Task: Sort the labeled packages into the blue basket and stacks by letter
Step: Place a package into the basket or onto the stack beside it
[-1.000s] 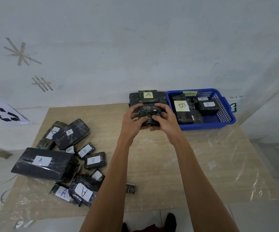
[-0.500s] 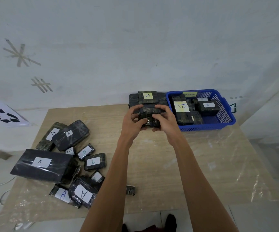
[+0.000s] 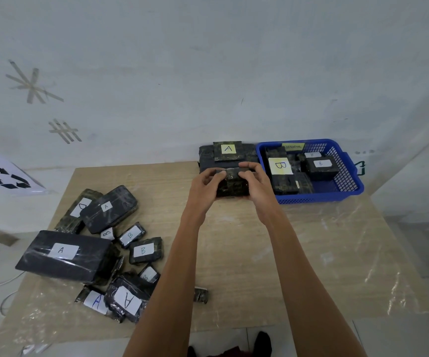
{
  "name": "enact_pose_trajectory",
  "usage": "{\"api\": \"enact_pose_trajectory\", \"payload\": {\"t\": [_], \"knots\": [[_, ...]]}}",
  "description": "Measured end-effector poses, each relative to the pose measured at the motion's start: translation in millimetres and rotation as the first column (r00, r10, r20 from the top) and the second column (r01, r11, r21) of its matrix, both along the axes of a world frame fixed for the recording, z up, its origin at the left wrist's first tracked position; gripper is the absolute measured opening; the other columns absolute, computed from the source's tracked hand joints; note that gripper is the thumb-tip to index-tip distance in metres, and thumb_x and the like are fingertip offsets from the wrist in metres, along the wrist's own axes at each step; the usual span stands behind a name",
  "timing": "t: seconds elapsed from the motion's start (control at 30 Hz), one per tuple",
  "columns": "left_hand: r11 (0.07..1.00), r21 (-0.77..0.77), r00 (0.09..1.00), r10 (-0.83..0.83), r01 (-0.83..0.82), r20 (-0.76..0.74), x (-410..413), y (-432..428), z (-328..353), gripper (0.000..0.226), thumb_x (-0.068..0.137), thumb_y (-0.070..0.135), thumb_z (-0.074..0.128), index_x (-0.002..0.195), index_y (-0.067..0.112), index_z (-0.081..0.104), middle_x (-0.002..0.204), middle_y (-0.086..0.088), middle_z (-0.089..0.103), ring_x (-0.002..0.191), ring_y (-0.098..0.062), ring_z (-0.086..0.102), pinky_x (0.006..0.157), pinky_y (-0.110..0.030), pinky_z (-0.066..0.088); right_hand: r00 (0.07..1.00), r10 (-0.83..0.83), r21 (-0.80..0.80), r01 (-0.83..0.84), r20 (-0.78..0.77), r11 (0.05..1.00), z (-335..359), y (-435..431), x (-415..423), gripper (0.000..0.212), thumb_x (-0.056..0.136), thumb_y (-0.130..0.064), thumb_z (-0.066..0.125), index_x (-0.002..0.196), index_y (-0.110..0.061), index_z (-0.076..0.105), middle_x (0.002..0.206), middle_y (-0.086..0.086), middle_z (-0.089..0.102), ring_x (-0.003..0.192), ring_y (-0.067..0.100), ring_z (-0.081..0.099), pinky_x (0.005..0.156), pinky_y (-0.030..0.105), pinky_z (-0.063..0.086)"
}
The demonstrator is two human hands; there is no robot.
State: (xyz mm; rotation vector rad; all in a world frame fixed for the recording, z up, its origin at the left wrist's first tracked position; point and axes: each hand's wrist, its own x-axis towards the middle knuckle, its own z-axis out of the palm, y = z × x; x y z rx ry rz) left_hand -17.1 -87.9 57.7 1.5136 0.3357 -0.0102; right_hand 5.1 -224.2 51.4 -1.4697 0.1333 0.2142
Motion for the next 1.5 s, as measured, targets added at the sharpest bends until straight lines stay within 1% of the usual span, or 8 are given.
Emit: {"api": "enact_pose_trajectory", "payload": {"t": [0.13, 0.27, 0.37, 0.53, 0.67, 1.07, 1.3, 1.5], "knots": [[1.000, -0.012, 0.998, 0.013, -0.012, 0.061, 0.5, 2.7, -1.8, 0.011, 0.098, 0.017, 0.062, 0.099, 0.016, 0.072, 0.092, -0.003, 0.071, 0.089, -0.012, 0.066, 0.092, -0.048, 0.058, 0.998, 0.007, 0.022, -0.006, -0.064, 1.000, 3.6, 0.4, 1.1, 0.022, 0.100, -0.027, 0.059, 0.120, -0.016, 0.062, 0.113, 0.009, 0.065, 0.104, 0.022, 0.066, 0.064, 0.027, 0.059], [1.000, -0.022, 0.994, 0.003, -0.001, 0.113, 0.8, 2.2, -2.1, 0.017, 0.100, 0.010, 0.055, 0.107, 0.012, 0.070, 0.096, -0.005, 0.068, 0.089, -0.009, 0.064, 0.080, -0.030, 0.057, 0.985, 0.109, -0.032, -0.114, -0.137, 0.993, 3.7, -0.1, 3.3, 0.027, 0.101, -0.039, 0.056, 0.116, -0.018, 0.064, 0.111, 0.009, 0.068, 0.102, 0.027, 0.070, 0.075, 0.042, 0.063], [0.999, -0.040, 0.995, -0.020, 0.024, 0.098, 1.0, 1.3, 0.2, 0.020, 0.102, 0.010, 0.049, 0.108, 0.012, 0.068, 0.092, 0.000, 0.067, 0.077, 0.001, 0.063, 0.071, -0.021, 0.052, 0.993, 0.086, -0.009, -0.087, -0.087, 0.996, -0.5, 3.4, 3.1, 0.021, 0.101, -0.033, 0.056, 0.111, -0.017, 0.066, 0.113, 0.014, 0.066, 0.105, 0.029, 0.067, 0.073, 0.036, 0.061], [0.993, -0.091, 0.997, -0.067, 0.070, 0.033, 1.5, 3.5, -0.3, 0.023, 0.104, 0.016, 0.048, 0.113, 0.010, 0.068, 0.098, -0.001, 0.070, 0.093, -0.011, 0.066, 0.074, -0.021, 0.055, 0.999, 0.029, 0.010, -0.030, 0.030, 1.000, -3.9, 2.1, 2.8, 0.017, 0.099, -0.023, 0.058, 0.108, -0.013, 0.069, 0.115, 0.013, 0.066, 0.103, 0.020, 0.065, 0.072, 0.024, 0.055], [0.993, -0.097, 0.997, -0.059, 0.063, 0.050, 2.5, 2.6, -0.8, 0.022, 0.103, 0.013, 0.049, 0.111, 0.007, 0.068, 0.097, -0.005, 0.068, 0.092, -0.014, 0.064, 0.078, -0.020, 0.056, 0.998, 0.029, 0.032, -0.031, 0.056, 0.999, -3.2, 1.1, 1.5, 0.018, 0.099, -0.018, 0.059, 0.113, -0.012, 0.069, 0.113, 0.011, 0.067, 0.095, 0.013, 0.067, 0.071, 0.022, 0.055], [0.994, -0.082, 0.996, -0.072, 0.077, 0.053, 2.4, -0.3, 0.9, 0.021, 0.102, 0.014, 0.051, 0.108, 0.010, 0.070, 0.099, -0.007, 0.067, 0.094, -0.016, 0.063, 0.087, -0.030, 0.053, 0.996, 0.001, 0.020, -0.003, 0.093, 1.000, -6.1, -0.7, 2.3, 0.018, 0.098, -0.013, 0.057, 0.112, -0.011, 0.069, 0.113, 0.012, 0.067, 0.099, 0.017, 0.066, 0.074, 0.025, 0.057], [0.994, -0.080, 0.994, -0.072, 0.078, 0.077, 1.8, -1.0, 2.6, 0.021, 0.102, 0.012, 0.050, 0.112, 0.005, 0.067, 0.098, -0.006, 0.068, 0.091, -0.012, 0.065, 0.077, -0.019, 0.056, 0.995, -0.001, 0.032, -0.002, 0.102, 0.999, -4.2, -2.6, 2.8, 0.018, 0.098, -0.011, 0.057, 0.113, -0.009, 0.067, 0.114, 0.013, 0.067, 0.106, 0.022, 0.065, 0.075, 0.024, 0.057], [0.996, -0.073, 0.996, -0.049, 0.055, 0.072, -0.2, -2.3, 2.4, 0.014, 0.099, 0.011, 0.060, 0.108, 0.010, 0.071, 0.093, -0.003, 0.072, 0.086, -0.008, 0.069, 0.073, -0.017, 0.054, 0.985, 0.030, -0.105, -0.012, 0.172, 0.994, -12.1, -2.9, 4.9, 0.024, 0.101, -0.013, 0.052, 0.119, -0.025, 0.064, 0.121, 0.010, 0.060, 0.110, 0.021, 0.062, 0.090, 0.034, 0.058]]}}
